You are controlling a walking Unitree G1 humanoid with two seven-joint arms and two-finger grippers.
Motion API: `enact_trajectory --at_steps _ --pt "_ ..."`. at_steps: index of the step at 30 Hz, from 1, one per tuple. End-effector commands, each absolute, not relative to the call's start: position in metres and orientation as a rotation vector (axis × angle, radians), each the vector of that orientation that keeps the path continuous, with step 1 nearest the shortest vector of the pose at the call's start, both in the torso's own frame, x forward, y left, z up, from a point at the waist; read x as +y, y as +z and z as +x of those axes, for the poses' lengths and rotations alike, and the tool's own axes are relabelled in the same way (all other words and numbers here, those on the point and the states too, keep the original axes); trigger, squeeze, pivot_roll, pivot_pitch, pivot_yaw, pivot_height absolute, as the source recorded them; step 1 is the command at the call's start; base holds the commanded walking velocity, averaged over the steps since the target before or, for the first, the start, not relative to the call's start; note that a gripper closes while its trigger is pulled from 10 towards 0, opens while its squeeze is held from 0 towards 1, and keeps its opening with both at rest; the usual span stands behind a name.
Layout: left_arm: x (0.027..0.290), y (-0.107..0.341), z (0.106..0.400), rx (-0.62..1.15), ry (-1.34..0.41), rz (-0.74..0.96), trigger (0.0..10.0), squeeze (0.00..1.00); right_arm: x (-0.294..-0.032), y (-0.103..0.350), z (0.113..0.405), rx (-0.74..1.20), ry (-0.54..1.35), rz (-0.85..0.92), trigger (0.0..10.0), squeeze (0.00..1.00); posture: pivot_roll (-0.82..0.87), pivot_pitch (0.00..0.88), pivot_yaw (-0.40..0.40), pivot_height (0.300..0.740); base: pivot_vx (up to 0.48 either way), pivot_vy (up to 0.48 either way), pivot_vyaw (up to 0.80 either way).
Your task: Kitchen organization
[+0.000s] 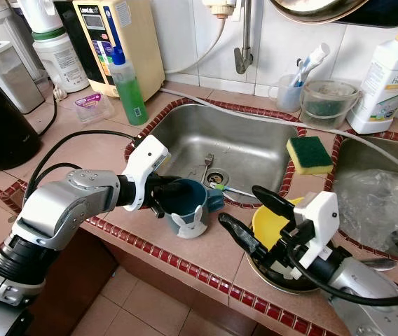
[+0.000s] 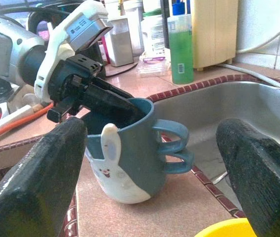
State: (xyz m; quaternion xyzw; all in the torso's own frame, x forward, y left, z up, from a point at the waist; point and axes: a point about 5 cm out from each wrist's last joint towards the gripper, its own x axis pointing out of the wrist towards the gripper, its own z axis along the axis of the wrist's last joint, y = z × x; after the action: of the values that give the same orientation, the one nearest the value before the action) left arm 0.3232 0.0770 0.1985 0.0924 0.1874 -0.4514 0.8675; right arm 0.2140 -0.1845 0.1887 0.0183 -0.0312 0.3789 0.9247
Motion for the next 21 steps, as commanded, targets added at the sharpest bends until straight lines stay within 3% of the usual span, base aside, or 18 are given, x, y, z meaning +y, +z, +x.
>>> enact_trajectory --at_steps 1,10,21 --pt "0.087 0.206 0.328 0.375 -0.918 0.194 0.0 0.0 -0.179 0.193 0.214 -0.079 0.81 0.037 10.0 0.0 -0.19 0.083 0.14 0.74 0.0 0.0 0.0" --pt "0.105 0.225 0.337 0.3 -0.872 0.136 0.0 0.0 -0.178 0.2 0.221 -0.121 0.813 0.069 10.0 0.0 -0.19 0.068 0.118 0.74 0.0 0.0 0.0" --pt "0.129 0.252 0.344 0.122 -0.788 -0.161 0.0 0.0 -0.175 0.215 0.238 -0.225 0.753 0.153 10.0 0.0 -0.16 0.064 0.086 0.74 0.0 0.0 0.0"
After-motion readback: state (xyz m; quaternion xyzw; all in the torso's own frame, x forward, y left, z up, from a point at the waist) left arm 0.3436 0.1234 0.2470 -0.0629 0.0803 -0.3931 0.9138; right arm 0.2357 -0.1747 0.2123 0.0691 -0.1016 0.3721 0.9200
